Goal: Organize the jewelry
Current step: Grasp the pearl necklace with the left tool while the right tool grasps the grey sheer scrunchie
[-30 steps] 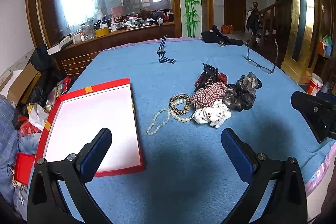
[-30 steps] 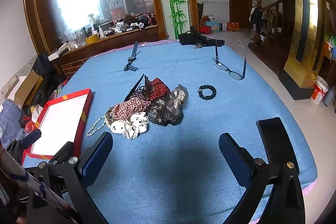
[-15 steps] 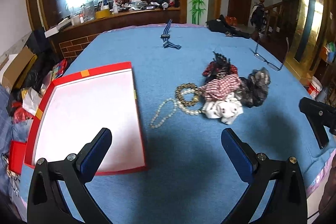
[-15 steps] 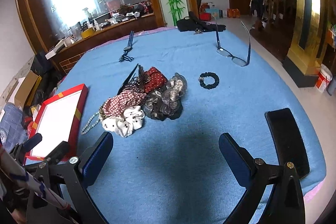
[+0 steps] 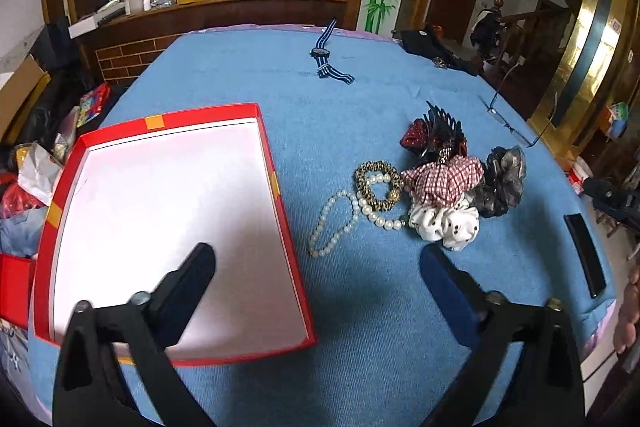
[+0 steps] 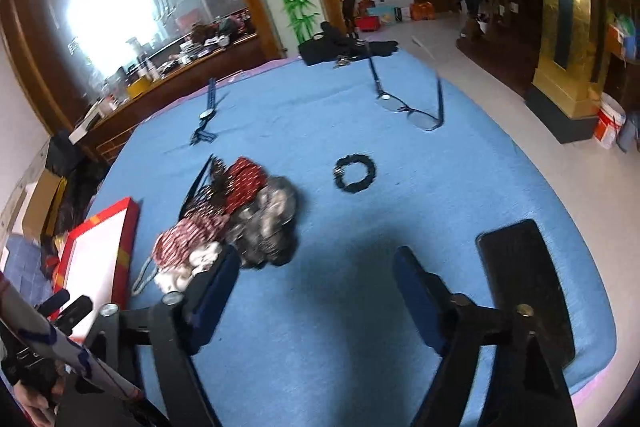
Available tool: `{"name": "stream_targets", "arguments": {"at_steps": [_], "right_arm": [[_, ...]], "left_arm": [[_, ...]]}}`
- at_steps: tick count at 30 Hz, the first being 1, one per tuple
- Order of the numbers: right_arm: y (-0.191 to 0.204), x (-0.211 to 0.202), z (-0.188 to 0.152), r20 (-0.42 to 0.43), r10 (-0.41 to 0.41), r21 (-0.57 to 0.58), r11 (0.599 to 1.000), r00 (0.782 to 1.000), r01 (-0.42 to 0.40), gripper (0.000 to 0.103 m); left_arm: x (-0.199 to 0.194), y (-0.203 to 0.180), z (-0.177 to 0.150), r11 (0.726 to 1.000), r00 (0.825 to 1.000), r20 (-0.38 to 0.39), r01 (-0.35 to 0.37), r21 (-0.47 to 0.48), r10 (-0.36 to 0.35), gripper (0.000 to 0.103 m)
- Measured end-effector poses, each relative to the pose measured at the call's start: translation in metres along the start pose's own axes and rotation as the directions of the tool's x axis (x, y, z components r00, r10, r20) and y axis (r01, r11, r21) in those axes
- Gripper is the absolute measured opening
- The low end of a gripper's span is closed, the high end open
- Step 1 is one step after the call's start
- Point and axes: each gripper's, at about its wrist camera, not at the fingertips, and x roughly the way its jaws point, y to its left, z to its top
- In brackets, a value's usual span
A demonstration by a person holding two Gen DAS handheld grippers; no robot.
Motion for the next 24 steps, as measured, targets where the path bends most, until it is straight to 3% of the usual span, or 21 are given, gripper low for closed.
{"name": "stream_targets", "arguments": {"at_steps": [5, 8, 14, 21, 24], "right_arm": [[-0.012, 0.007, 0.006, -0.013, -0.016, 0.029, 0.999, 1.0, 0.016, 0.071], [-0.014, 0.009, 0.005, -0.016, -0.006, 0.044, 0.999, 1.0, 0.007, 0.071], [-0.017, 0.008, 0.002, -0.022, -0.003, 0.044, 0.999, 1.0, 0.004, 0.071], [-0.019, 0.009, 0.001, -0.028, 0.002, 0.041, 0.999, 1.0, -0.001, 0.072], [-0.013, 0.011, 0.0, -0.033, 0.008, 0.022, 1.0, 0.999, -0.007, 0.072]], "left_arm": [[0.02, 0.008, 0.022, 0.997, 0.991, -0.108, 0.076, -0.021, -0.078, 0.057], [0.042, 0.005, 0.035, 0.996, 0.981, -0.171, 0.093, -0.009, -0.093, 0.044], [0.097, -0.01, 0.05, 0.995, 0.947, -0.314, 0.083, 0.063, -0.059, 0.031], [0.133, -0.015, 0.055, 0.991, 0.928, -0.371, 0.026, 0.132, 0.025, 0.022], [0.136, -0.019, 0.055, 0.986, 0.931, -0.359, 0.004, 0.167, 0.057, 0.017]]}}
